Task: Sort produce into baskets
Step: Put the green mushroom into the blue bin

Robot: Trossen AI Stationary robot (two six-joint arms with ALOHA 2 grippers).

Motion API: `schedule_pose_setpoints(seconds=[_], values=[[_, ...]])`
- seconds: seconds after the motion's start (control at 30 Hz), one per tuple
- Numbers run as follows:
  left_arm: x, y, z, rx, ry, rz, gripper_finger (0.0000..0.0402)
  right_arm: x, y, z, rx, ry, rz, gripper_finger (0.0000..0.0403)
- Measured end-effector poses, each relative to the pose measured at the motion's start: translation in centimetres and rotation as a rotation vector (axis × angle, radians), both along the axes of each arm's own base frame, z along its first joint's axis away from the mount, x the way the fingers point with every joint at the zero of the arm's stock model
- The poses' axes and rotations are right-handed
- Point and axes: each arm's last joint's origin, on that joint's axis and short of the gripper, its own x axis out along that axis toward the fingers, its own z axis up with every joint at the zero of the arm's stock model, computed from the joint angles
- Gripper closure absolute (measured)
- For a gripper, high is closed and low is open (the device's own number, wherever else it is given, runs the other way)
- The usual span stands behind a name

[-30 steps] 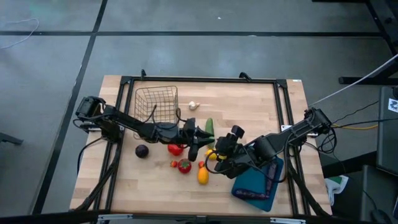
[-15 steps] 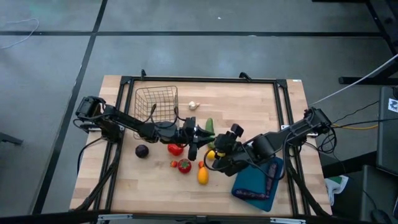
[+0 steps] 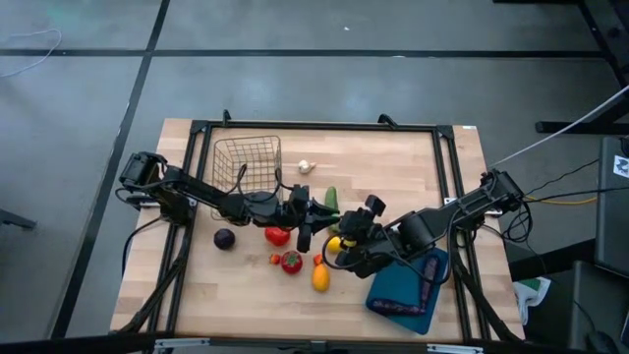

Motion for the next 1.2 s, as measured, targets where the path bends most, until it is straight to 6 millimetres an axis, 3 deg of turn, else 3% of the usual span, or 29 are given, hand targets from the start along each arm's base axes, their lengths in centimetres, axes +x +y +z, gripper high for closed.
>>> schedule_pose_setpoints(seconds=[0.3,0.5,0.8,1.2], values=[[0.0,0.0,0.0,-0.011,-0.002,0.000,0.0306,0.1,-0.2,0.0,-0.010,-0.003,-0.011,0.0342],[0.0,0.0,0.0,-0.011,-0.002,0.000,0.0306,0.1,-0.2,0.0,-0.005,0.002,-0.006,0.0390],[-0.1,-0.7,0.0,0.100,0.003,-0.025,0.0298,0.1,-0.1,0.0,0.007,0.011,0.016,0.0401],[-0.2,-1.0,-0.7,0.133,0.074,-0.054,0.0195,-0.5,0.1,-0.6,0.105,0.157,0.115,0.0403]])
